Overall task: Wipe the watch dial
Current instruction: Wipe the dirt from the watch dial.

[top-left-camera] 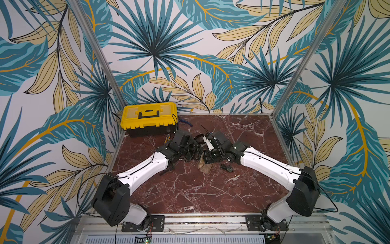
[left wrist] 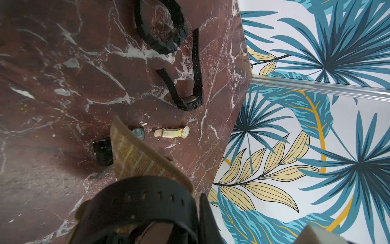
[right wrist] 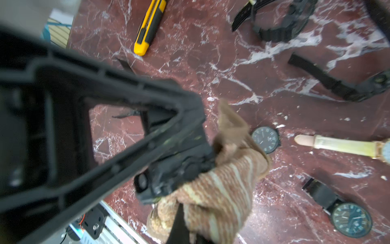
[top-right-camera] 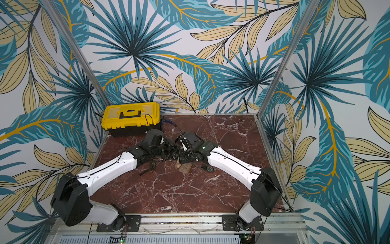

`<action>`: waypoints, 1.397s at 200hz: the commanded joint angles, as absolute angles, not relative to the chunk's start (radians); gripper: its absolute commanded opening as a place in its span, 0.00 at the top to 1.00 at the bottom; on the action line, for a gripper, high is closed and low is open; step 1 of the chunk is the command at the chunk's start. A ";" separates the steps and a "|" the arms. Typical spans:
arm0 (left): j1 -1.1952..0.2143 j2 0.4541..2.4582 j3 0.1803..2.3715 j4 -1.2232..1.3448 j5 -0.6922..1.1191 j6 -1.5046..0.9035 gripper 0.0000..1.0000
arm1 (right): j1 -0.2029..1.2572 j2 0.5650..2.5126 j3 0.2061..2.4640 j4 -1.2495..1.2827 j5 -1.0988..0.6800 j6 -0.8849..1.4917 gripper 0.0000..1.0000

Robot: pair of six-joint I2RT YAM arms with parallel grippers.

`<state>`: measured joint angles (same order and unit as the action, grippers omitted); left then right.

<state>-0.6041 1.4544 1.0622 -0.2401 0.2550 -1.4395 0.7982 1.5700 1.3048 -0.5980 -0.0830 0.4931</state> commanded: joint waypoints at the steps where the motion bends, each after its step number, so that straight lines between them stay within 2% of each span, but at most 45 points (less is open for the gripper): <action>1: -0.626 1.462 1.142 -0.162 0.332 -1.443 1.00 | 0.863 1.540 1.277 -0.533 -0.207 0.482 1.00; 18: -0.630 1.461 1.123 -0.163 0.338 -1.442 1.00 | 0.865 1.484 1.247 -0.465 -0.213 0.500 1.00; 70: -0.662 1.429 1.039 -0.161 0.342 -1.450 1.00 | 0.822 1.447 1.284 -0.487 -0.002 0.460 1.00; 116: -0.660 1.367 0.996 -0.161 0.320 -1.454 1.00 | 0.736 1.422 1.227 -0.479 0.040 0.488 1.00; 197: -0.659 1.374 1.002 -0.163 0.335 -1.440 1.00 | 0.716 1.305 1.129 -0.473 0.100 0.490 1.00; 279: -0.657 1.395 1.053 -0.162 0.346 -1.438 1.00 | 0.744 1.335 1.088 -0.483 -0.020 0.513 1.00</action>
<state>-0.6540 1.4044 1.0222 -0.1658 0.3229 -1.4464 0.7143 1.3392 1.1297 -0.4992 0.0204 0.4915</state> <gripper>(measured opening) 0.086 0.059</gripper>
